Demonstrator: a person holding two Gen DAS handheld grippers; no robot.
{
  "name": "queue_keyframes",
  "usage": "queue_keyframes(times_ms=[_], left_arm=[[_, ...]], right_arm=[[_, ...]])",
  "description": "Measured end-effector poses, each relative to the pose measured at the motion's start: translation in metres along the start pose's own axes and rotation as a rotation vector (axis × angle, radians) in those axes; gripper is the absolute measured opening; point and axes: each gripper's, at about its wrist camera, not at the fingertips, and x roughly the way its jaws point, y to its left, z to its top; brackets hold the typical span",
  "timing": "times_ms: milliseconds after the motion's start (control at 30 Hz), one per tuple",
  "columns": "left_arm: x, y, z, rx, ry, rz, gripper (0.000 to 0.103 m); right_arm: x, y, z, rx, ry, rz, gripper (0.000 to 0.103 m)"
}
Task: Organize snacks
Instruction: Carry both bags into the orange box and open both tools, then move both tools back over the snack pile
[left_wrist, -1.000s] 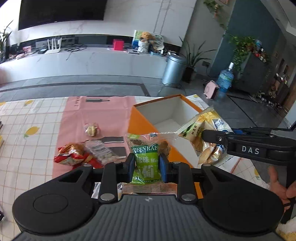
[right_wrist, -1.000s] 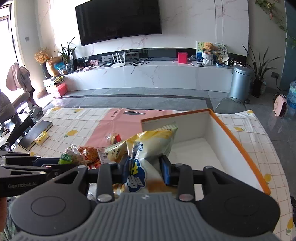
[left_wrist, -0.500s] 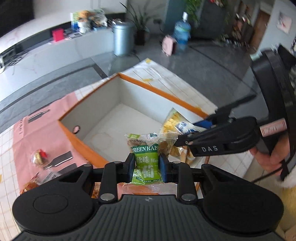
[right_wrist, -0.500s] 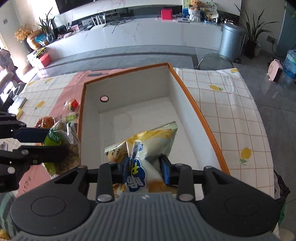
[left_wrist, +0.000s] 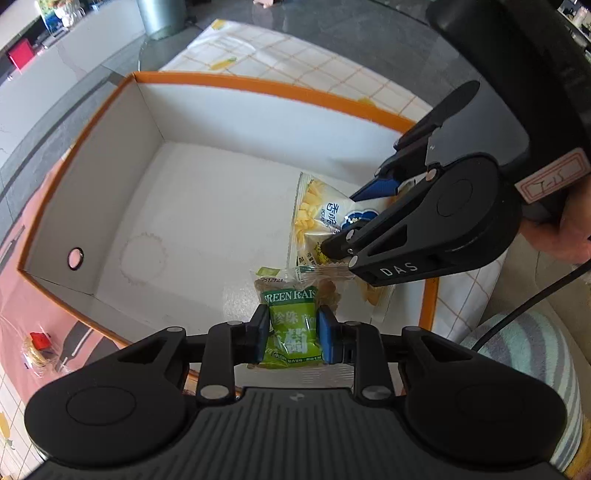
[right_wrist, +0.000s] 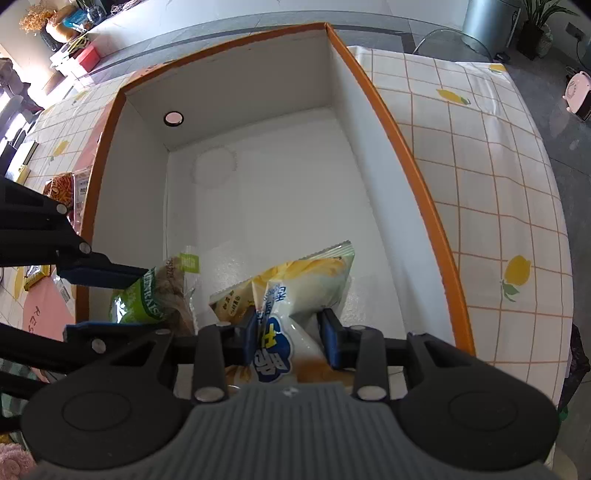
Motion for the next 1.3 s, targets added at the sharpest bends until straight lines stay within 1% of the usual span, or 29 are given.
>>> queue_keyframes(times_ms=[233, 333, 400, 533, 633, 700, 733, 833, 867, 933, 1000, 1067, 1167, 1233, 1300], left_arm=[[0.027, -0.005, 0.007, 0.052, 0.079, -0.014, 0.031], [0.037, -0.005, 0.008, 0.056, 0.108, -0.007, 0.031], [0.042, -0.004, 0.009, 0.058, 0.121, -0.015, 0.031], [0.051, -0.003, 0.01, 0.061, 0.161, -0.015, 0.031], [0.052, 0.0, 0.007, 0.054, 0.162, -0.009, 0.031], [0.051, 0.004, 0.006, 0.034, 0.154, -0.021, 0.031], [0.05, 0.007, 0.005, 0.028, 0.148, -0.031, 0.032], [0.039, 0.008, -0.001, 0.027, 0.109, -0.034, 0.039], [0.032, 0.007, -0.003, 0.027, 0.086, -0.033, 0.041], [0.016, 0.009, -0.01, 0.007, 0.032, -0.037, 0.049], [-0.003, 0.01, -0.018, -0.021, -0.027, -0.034, 0.051], [-0.023, 0.009, -0.029, -0.053, -0.099, -0.009, 0.052], [-0.055, 0.002, -0.046, -0.125, -0.179, 0.047, 0.053], [-0.075, 0.004, -0.062, -0.18, -0.232, 0.088, 0.054], [-0.093, 0.009, -0.079, -0.236, -0.281, 0.111, 0.056]], right_arm=[[0.016, -0.005, 0.002, 0.021, 0.034, 0.031, 0.034], [0.023, -0.004, 0.002, 0.023, 0.051, 0.035, 0.036], [0.025, -0.004, 0.002, 0.031, 0.065, 0.049, 0.039], [0.025, -0.003, 0.002, 0.032, 0.069, 0.051, 0.041], [0.022, -0.002, 0.003, 0.04, 0.067, 0.051, 0.049], [0.019, -0.001, 0.004, 0.034, 0.054, 0.036, 0.054], [0.017, 0.0, 0.003, 0.032, 0.049, 0.031, 0.055], [0.01, 0.003, 0.003, 0.031, 0.036, -0.003, 0.056], [0.006, 0.004, 0.003, 0.032, 0.026, -0.013, 0.057], [-0.005, 0.007, 0.001, 0.034, -0.006, -0.03, 0.059], [-0.018, 0.012, -0.002, 0.038, -0.047, -0.057, 0.06], [-0.032, 0.019, -0.008, 0.034, -0.1, -0.084, 0.06], [-0.053, 0.034, -0.018, 0.038, -0.175, -0.099, 0.06], [-0.066, 0.045, -0.025, 0.038, -0.216, -0.089, 0.06], [-0.079, 0.059, -0.033, 0.042, -0.26, -0.074, 0.06]])
